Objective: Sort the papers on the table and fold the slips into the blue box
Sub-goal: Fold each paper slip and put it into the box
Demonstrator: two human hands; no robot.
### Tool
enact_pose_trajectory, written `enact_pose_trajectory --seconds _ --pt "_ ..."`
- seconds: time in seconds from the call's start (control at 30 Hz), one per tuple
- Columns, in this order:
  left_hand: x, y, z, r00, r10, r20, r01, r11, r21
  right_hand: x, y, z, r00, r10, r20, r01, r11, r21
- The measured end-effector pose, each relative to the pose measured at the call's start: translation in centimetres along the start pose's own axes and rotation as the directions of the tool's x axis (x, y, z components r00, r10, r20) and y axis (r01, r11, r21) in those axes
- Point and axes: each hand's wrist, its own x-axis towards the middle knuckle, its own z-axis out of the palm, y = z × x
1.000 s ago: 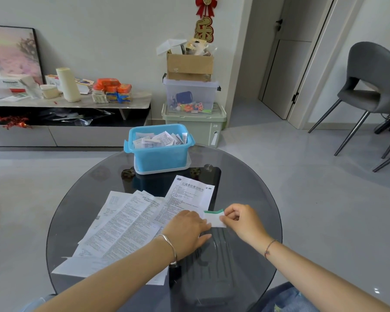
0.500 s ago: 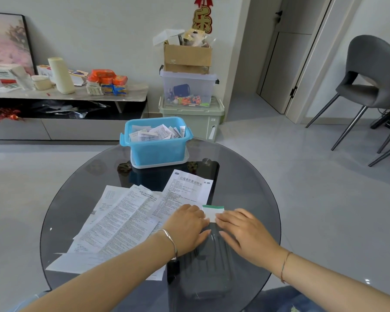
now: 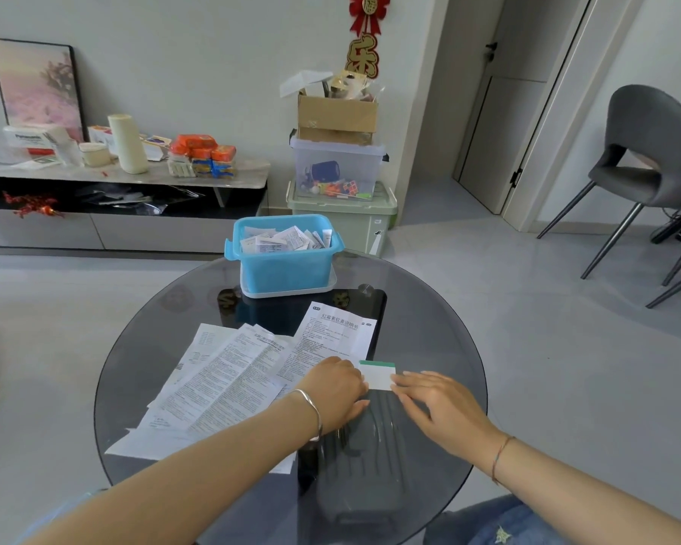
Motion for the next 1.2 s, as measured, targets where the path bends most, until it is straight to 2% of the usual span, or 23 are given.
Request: enact_pose_trajectory --seconds 0.1,0.23,0.33,0.4,0.53,0.6,0.73,0.87,0.97,1.07,1.2 --pt "0.7 0.2 -0.6 0.997 -0.069 0.019 0.07 0.995 -0.068 0.0 0.4 -0.2 0.989 0.118 0.093 -0.13 0.982 0.137" --pt "2.0 1.0 -1.3 0.992 -0.125 0.034 0.13 0.973 -0.193 -0.1 0.6 -1.2 0.976 0.206 0.065 -0.216 0.926 0.31" --pt "2.9 0.8 -1.2 0.988 -0.141 0.056 0.151 0.954 -0.261 0.2 0.6 -1.8 0.98 0.196 0.045 -0.2 0.93 0.308" --pt "3.2 0.4 -1.5 0.986 -0.147 0.074 0.161 0.955 -0.248 0.7 0.4 -2.0 0.981 0.194 0.02 -0.192 0.939 0.286" --pt "3.1 -0.6 -3.1 0.989 -0.146 0.03 0.148 0.946 -0.289 2.0 -0.5 -2.6 0.978 0.192 -0.085 -0.164 0.951 0.262" --pt "2.5 -1.7 -4.3 0.99 -0.14 0.02 0.136 0.912 -0.387 3.0 -1.0 -3.1 0.966 0.223 -0.128 -0.161 0.914 0.372" --pt "0.5 -5.1 -5.6 0.977 -0.2 -0.074 0.12 0.803 -0.584 5.8 -3.0 -4.1 0.968 0.243 -0.056 -0.162 0.785 0.598" --pt "-1.1 -8.5 -5.8 0.925 -0.327 -0.193 0.109 0.715 -0.69 10.1 -5.4 -5.2 0.983 0.183 -0.028 -0.116 0.727 0.677" --pt "-1.7 -11.4 -6.0 0.851 -0.454 -0.265 0.109 0.646 -0.756 13.8 -6.9 -5.9 0.988 0.151 -0.038 -0.08 0.703 0.707" --pt "-1.8 -13.9 -5.6 0.789 -0.577 -0.211 0.262 0.627 -0.734 17.4 -7.6 -6.3 0.982 0.165 -0.088 -0.056 0.71 0.702" --pt "-1.4 -17.2 -4.0 0.768 -0.609 -0.2 0.429 0.72 -0.545 22.4 -7.8 -7.4 0.943 0.308 -0.127 -0.103 0.632 0.768"
